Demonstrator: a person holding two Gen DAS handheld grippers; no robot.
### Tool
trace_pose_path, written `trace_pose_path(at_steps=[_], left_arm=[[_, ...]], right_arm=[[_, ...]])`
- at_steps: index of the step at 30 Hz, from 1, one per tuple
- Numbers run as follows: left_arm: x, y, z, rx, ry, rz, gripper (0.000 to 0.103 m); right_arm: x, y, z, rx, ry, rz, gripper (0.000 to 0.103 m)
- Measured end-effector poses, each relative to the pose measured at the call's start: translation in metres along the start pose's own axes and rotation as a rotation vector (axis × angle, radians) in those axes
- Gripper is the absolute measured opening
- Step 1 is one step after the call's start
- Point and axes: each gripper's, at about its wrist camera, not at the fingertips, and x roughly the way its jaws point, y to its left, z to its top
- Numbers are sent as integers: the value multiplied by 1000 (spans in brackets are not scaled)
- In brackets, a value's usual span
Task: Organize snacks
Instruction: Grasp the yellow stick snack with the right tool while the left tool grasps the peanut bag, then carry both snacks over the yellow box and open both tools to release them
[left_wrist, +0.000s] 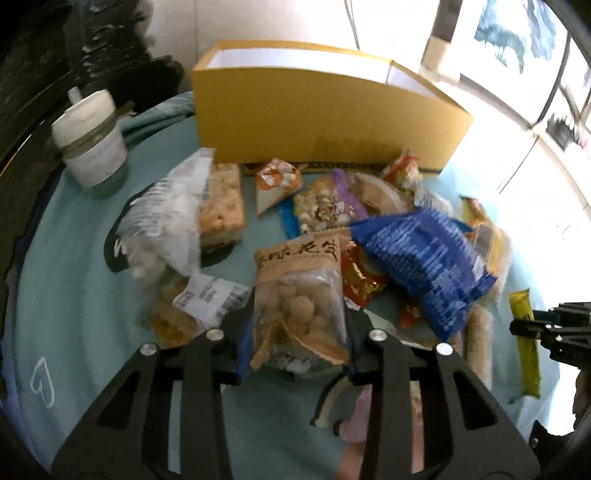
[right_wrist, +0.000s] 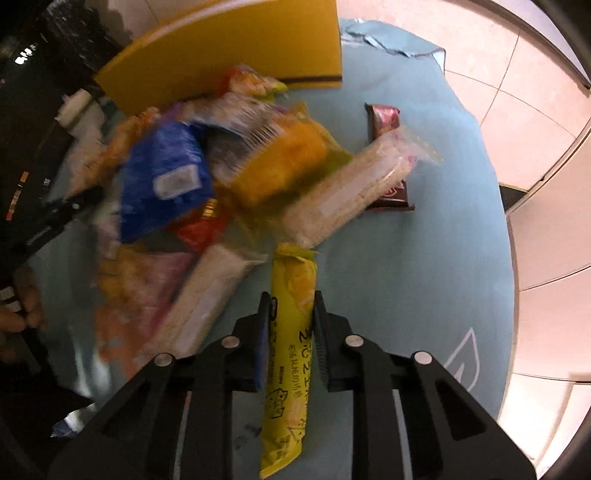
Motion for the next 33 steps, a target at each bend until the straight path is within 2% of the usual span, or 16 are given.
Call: trace_pose_path(at_steps=[5,10,33], left_arm=[[-27,-1,-2,-18,-50,-42,37],[-51,-10,1,-15,-97,-84,37],[-95,-12,11,-14,-175,-93,37]], right_arm=[[-30,3,3,-4,-54,60,21],[-51,3,0,-20,-87,83,21],[-108,39,21,-84,-228,162,21]])
